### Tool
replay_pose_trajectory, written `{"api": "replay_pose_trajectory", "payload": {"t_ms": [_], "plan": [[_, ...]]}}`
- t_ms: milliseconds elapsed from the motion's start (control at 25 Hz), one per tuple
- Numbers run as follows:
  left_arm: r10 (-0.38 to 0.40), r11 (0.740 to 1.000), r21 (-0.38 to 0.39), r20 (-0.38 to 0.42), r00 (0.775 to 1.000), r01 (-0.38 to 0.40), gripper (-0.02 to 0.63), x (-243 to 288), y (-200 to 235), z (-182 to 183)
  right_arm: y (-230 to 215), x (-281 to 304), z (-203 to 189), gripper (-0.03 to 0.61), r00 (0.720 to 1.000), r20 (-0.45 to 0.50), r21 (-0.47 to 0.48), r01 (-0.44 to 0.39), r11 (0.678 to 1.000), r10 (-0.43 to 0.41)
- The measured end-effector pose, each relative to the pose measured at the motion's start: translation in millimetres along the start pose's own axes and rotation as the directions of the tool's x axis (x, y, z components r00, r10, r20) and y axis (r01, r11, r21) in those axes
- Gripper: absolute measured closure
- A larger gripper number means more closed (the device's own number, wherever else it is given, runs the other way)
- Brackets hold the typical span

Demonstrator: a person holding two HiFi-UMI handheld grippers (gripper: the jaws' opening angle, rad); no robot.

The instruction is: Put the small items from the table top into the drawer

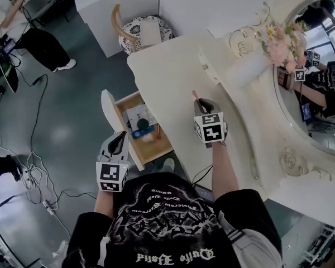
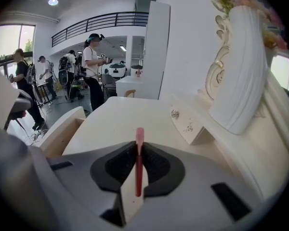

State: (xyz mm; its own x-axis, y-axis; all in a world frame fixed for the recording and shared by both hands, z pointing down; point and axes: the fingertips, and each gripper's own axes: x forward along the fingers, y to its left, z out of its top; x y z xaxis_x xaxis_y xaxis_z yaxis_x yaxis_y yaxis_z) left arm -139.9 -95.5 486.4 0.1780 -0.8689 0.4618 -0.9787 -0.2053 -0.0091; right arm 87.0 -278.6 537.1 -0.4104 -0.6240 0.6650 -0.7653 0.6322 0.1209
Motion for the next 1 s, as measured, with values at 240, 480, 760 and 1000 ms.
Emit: {"api": "replay_pose_trajectory", "payload": {"t_ms": [240,480,760,1000], "plan": [[0.003,1.0,-0.009,0.008,1.0,-0.003,0.598,-8,2,-5,13,-10,-2,0.526,1.0,0.005,-0.009,0.014,1.0,-0.014],[0.015,1.0,-0.001,0.006,1.0,-0.015,0.598,-14,7,-7,23,-16,-2,0.526,1.0,0.009,-0.003,0.017,1.0,-0.017],[0.016,1.0,-0.01,0.017,1.0,-0.016,0.598,-16,9,-7,39,-22,-4,0.526,1.0,0.011,-0.019,-0.001,1.0,0.001],[0.017,1.0,-0.022,0.017,1.0,-0.017,0.598,-17,8,-10,57,-26,-8,0.526,0.999,0.01,-0.046,-0.035,0.998,0.036]]}}
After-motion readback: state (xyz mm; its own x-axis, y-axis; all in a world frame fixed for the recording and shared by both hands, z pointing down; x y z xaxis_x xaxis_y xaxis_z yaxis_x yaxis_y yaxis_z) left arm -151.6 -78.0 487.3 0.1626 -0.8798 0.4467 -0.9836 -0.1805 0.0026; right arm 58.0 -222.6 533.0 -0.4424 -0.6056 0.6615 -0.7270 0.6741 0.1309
